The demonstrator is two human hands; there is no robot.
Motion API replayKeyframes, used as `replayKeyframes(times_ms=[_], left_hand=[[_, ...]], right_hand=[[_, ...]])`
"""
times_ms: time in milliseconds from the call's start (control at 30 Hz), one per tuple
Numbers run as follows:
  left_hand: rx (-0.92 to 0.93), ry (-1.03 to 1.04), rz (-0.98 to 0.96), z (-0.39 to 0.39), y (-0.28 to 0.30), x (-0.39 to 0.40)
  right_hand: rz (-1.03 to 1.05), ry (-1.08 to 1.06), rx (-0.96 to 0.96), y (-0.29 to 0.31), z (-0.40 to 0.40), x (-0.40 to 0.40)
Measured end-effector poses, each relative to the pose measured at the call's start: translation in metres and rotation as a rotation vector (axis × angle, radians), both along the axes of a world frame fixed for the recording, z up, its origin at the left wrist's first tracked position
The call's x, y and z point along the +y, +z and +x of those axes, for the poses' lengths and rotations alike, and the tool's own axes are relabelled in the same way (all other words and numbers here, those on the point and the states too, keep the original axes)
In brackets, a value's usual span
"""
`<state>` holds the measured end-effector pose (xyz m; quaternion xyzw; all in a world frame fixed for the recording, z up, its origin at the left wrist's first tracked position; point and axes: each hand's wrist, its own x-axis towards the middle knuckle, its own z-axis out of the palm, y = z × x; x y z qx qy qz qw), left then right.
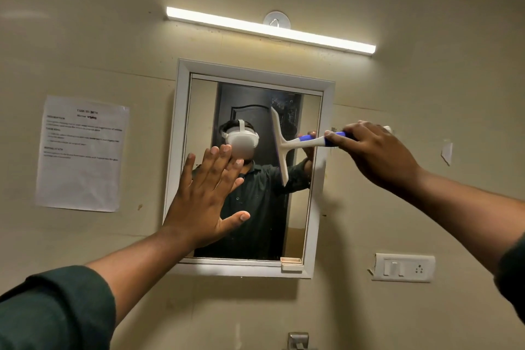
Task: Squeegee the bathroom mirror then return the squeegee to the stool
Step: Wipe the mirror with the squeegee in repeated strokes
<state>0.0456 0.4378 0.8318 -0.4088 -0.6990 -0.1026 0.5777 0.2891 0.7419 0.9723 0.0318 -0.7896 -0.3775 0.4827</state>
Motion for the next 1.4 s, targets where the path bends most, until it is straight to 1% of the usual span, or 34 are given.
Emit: replayKeyframes(times_ms=[233,367,533,700,867,1067,1200,1333,1400], left_hand=[[-0.003,-0.003,-0.001,-0.002,0.003,0.004],[-0.009,-0.01,-0.009,0.0,0.003,0.006],[-0.011,-0.015,0.004,0.0,0.004,0.002],[0.004,-0.045,0.037,0.001,0.008,-0.009],[-0.009,-0.067,0.025,-0.002,0.007,-0.022],[-0.002,-0.097,0.038,-0.009,0.006,-0.03],[-0.031,-0.113,0.015,-0.012,-0.001,-0.027],[-0.013,-0.115,0.013,-0.008,-0.007,-0.022],[-0.01,-0.115,0.011,-0.008,-0.009,-0.021]], right_hand=[[-0.109,-0.048,0.06,-0.005,0.026,0.036],[-0.164,-0.065,0.099,-0.01,0.031,0.039],[-0.283,0.102,0.097,-0.02,0.009,-0.004],[-0.621,0.349,0.079,-0.048,-0.047,-0.082],[-0.907,0.522,0.088,-0.08,-0.087,-0.135],[-1.046,0.538,0.134,-0.105,-0.111,-0.151],[-1.121,0.536,0.145,-0.129,-0.111,-0.15],[-1.204,0.529,0.144,-0.159,-0.111,-0.144],[-1.205,0.525,0.146,-0.175,-0.109,-0.143]])
